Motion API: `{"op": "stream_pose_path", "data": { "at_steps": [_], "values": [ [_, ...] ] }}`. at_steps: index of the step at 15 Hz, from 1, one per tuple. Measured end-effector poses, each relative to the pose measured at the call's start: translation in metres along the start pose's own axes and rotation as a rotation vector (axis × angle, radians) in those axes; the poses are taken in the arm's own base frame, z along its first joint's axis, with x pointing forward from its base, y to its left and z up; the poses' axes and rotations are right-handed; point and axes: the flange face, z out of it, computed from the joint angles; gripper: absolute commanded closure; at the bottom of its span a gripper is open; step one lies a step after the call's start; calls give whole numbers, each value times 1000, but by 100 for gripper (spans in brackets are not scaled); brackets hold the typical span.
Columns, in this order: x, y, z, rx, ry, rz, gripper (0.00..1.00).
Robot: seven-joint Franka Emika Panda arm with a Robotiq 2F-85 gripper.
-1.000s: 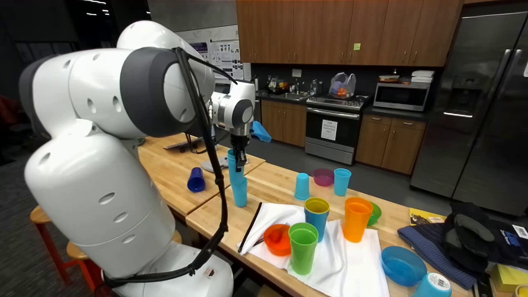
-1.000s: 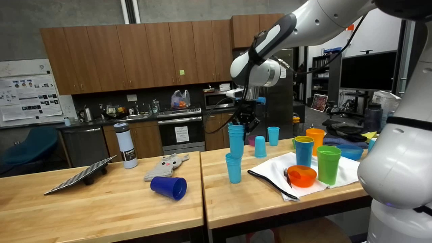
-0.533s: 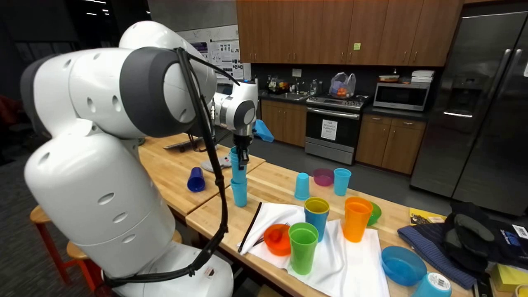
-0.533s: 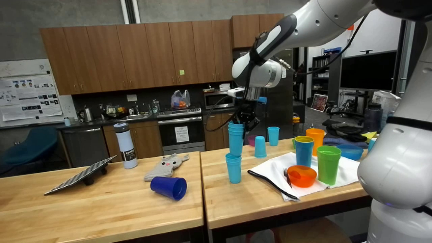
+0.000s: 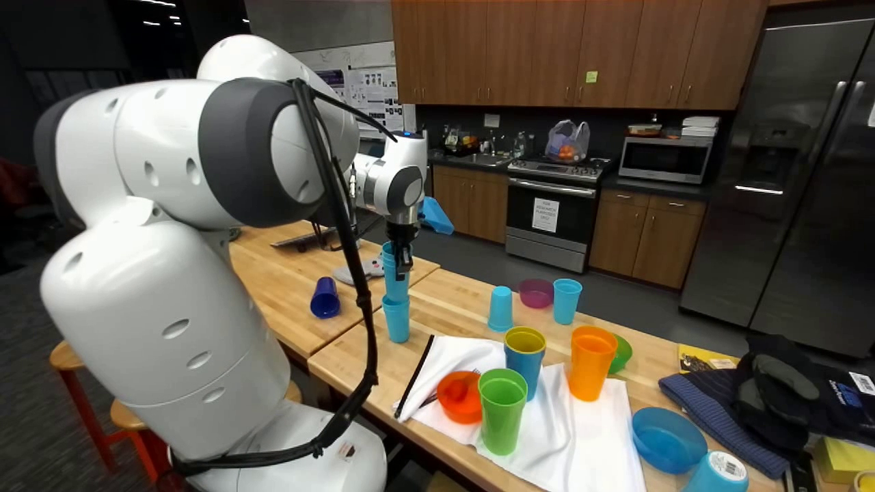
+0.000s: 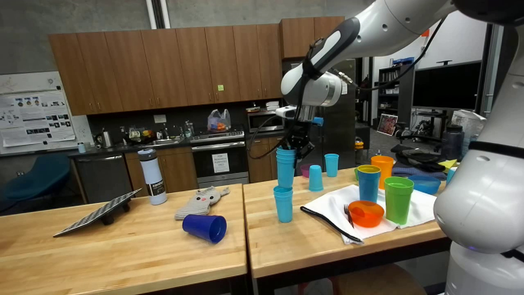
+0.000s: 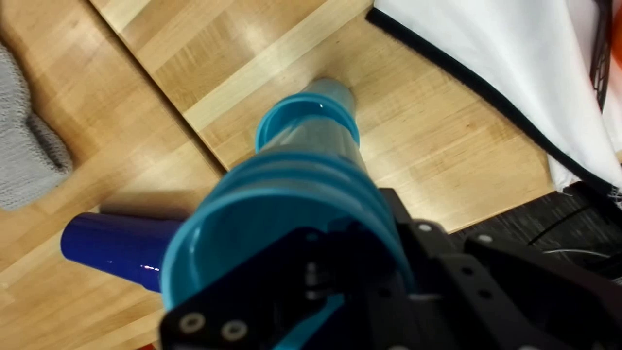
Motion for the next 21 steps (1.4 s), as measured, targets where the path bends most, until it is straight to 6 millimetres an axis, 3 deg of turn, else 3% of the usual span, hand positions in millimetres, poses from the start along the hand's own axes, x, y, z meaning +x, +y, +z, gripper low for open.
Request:
{"op": "stream_pose_path", "data": {
  "at_steps": [1,2,5,6,15,16,17,21],
  "values": [
    [0,0,0,0,0,-5,65],
    [0,0,1,0,2,-10,86],
    [2,1,2,3,5,-24,67],
    [2,1,2,4,5,-25,65],
    [2,1,2,4,5,-26,65],
    [2,1,2,4,5,-27,40],
    [2,1,2,4,5,-27,39],
    [0,-2,6,10,8,-14,16]
  ]
}}
